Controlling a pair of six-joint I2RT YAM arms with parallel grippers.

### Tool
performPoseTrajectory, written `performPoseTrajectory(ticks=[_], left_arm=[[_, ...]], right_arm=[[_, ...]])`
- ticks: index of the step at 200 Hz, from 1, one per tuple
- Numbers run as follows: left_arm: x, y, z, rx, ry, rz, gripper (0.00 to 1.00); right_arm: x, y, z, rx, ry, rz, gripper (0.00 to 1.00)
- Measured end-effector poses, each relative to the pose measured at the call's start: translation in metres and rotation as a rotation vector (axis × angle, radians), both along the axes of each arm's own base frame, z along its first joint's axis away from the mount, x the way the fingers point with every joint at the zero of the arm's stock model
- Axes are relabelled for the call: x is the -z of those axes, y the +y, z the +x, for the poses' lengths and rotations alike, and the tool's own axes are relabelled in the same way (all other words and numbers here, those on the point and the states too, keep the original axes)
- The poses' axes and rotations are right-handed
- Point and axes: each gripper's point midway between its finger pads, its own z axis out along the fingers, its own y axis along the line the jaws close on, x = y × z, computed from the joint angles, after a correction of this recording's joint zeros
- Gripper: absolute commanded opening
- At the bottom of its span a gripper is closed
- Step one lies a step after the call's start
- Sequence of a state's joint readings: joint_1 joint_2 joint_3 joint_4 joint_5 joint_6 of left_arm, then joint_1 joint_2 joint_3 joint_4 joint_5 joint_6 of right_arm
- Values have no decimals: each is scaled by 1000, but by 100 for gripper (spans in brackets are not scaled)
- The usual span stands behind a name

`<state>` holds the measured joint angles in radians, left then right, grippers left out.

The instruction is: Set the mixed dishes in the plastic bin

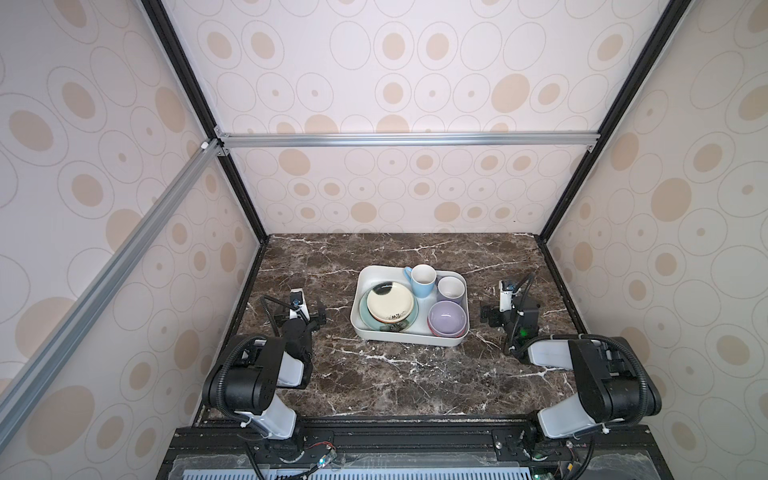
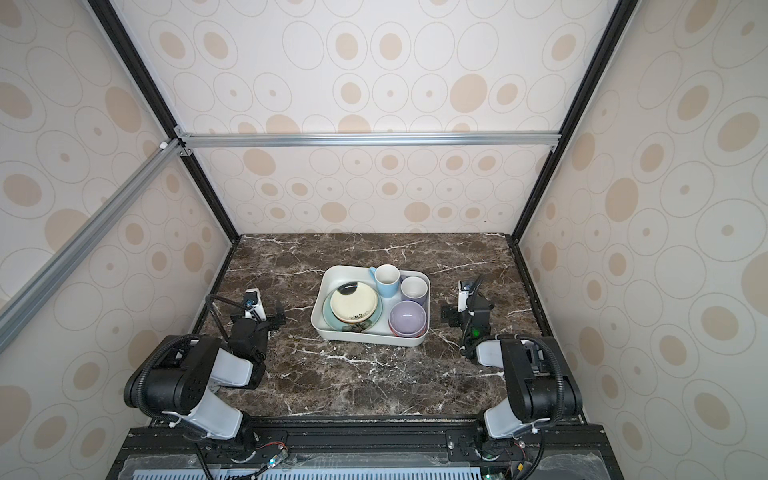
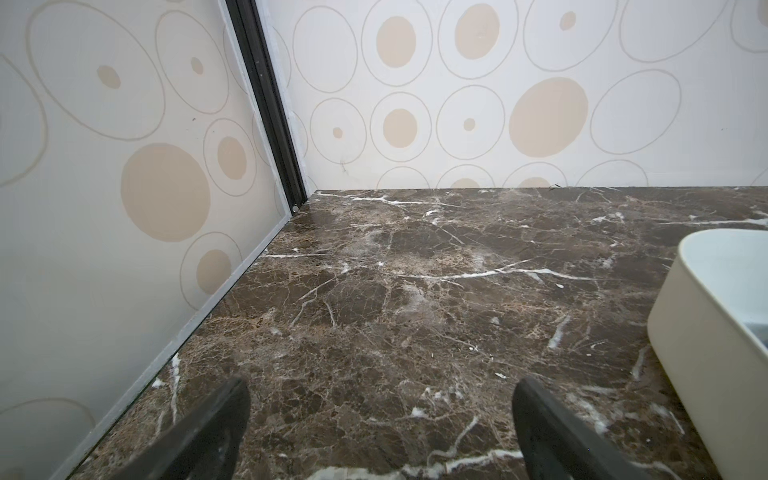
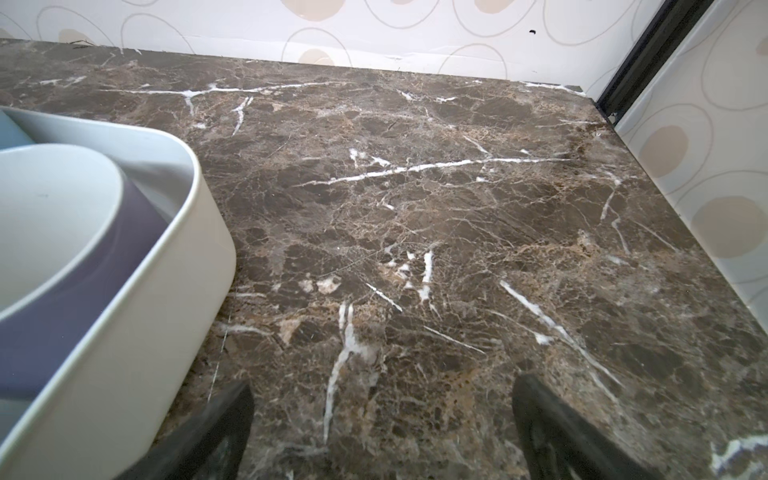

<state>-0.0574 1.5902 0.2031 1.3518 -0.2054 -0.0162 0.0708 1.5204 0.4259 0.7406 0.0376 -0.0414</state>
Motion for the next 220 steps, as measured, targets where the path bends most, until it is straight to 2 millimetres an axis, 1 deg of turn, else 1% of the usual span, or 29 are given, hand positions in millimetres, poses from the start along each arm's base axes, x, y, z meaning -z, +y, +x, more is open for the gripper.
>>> performPoseTrajectory(ticks=[149, 171, 183, 220], left_arm=[[1, 0, 0, 2, 1, -6, 99], [1, 0, 0, 2, 1, -6, 99], [1, 0, 0, 2, 1, -6, 99], [0, 0, 0, 2, 0, -6, 99]], right_arm=[[0, 1, 0, -13, -1, 8, 100], [-2, -1, 3, -2, -18, 11, 100], [1, -3, 3, 5, -9, 14, 100], [0, -6, 3, 14, -11, 17, 100]])
